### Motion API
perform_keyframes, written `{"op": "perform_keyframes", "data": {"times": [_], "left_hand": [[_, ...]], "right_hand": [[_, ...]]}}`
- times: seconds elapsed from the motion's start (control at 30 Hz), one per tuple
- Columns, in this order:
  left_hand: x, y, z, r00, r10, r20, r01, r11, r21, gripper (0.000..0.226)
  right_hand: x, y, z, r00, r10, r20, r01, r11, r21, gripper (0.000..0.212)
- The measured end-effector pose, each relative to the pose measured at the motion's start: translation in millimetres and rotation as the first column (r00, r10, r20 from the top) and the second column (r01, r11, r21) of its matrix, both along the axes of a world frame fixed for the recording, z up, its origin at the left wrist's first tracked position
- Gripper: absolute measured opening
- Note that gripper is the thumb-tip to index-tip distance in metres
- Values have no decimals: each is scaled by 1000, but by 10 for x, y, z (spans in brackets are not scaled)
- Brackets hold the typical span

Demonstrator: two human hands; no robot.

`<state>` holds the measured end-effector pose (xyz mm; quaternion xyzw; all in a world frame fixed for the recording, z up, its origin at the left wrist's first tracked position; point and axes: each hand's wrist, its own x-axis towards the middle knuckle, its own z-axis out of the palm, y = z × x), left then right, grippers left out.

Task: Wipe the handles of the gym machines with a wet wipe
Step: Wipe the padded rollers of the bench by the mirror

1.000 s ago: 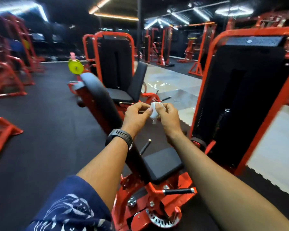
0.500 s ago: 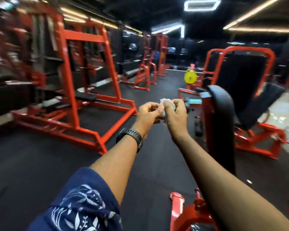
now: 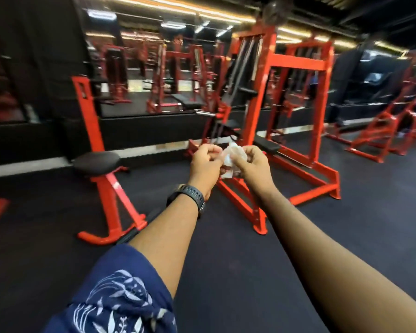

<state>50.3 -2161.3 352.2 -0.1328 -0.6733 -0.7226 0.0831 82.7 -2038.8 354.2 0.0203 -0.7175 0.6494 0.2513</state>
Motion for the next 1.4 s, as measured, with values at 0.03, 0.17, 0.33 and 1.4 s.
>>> {"op": "perform_keyframes", "data": {"times": [0.03, 0.17, 0.33, 1.4], "left_hand": [[-106, -134, 3, 1000, 1, 16, -2, 1000, 12, 7], [-566, -699, -7, 999, 30, 16, -30, 999, 22, 12], [-1280, -1456, -20, 980, 197, 33, -196, 980, -39, 12], [-5238, -5112, 41, 621, 776, -107, -783, 608, -131, 10]], "right_hand": [[-168, -120, 11, 1000, 22, -4, -22, 1000, 22, 13], [-889, -643, -18, 992, 127, -1, -127, 991, 53, 21], [-1713, -1412, -18, 941, 339, 16, -339, 941, 19, 9], [-6276, -5315, -7, 689, 725, -8, -725, 689, -24, 8]]}}
